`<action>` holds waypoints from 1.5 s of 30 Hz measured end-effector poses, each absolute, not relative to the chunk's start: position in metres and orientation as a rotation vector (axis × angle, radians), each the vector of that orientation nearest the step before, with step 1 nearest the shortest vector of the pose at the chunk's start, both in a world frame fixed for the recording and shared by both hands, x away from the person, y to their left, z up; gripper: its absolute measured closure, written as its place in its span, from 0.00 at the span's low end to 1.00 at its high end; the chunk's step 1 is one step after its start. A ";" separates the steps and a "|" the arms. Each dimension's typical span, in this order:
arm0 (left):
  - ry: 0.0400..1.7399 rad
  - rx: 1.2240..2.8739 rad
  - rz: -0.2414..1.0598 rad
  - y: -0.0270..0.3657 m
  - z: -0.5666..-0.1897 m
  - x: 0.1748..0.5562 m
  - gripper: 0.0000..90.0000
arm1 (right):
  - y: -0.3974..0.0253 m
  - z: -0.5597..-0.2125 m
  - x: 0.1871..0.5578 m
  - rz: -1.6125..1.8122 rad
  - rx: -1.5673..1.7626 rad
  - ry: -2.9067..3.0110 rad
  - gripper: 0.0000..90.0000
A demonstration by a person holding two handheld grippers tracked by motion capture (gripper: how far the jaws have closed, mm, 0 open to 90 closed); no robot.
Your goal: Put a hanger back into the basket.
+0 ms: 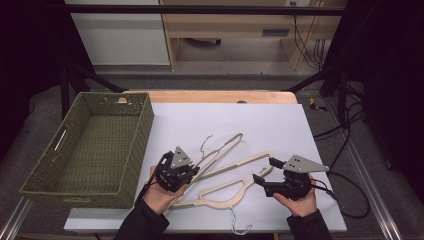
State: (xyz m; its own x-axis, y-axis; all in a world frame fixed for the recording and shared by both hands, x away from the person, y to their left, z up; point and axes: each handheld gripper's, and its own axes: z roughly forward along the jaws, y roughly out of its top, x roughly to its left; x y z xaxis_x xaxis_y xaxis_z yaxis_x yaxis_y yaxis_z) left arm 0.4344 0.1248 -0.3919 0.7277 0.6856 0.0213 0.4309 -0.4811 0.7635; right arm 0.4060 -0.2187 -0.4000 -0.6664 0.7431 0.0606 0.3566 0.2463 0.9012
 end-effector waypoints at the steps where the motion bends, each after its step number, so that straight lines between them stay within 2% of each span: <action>1: 0.844 2.139 0.406 0.128 -0.392 0.436 0.95 | -0.219 -0.400 0.406 1.393 1.012 2.145 0.21; 8: 0.866 2.071 0.408 0.144 -0.383 0.436 0.96 | -0.224 -0.399 0.405 1.409 1.031 2.118 0.16; 17: 0.817 1.977 0.421 0.162 -0.352 0.425 0.96 | -0.232 -0.396 0.404 1.430 1.034 2.054 0.08; 29: 0.778 1.923 0.423 0.183 -0.304 0.422 0.96 | -0.238 -0.393 0.403 1.432 1.052 2.023 0.06; 45: 0.792 1.906 0.440 0.251 -0.267 0.447 0.96 | -0.246 -0.391 0.403 1.424 1.072 1.999 0.03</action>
State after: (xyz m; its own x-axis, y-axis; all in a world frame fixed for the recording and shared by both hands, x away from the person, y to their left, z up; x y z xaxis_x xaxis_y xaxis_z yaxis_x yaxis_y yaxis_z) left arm 0.4470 0.2514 -0.2670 0.7208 0.6921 -0.0366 0.3342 -0.3008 0.8932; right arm 0.4030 -0.2459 -0.3909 -0.5911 0.8036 0.0695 0.3283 0.1610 0.9308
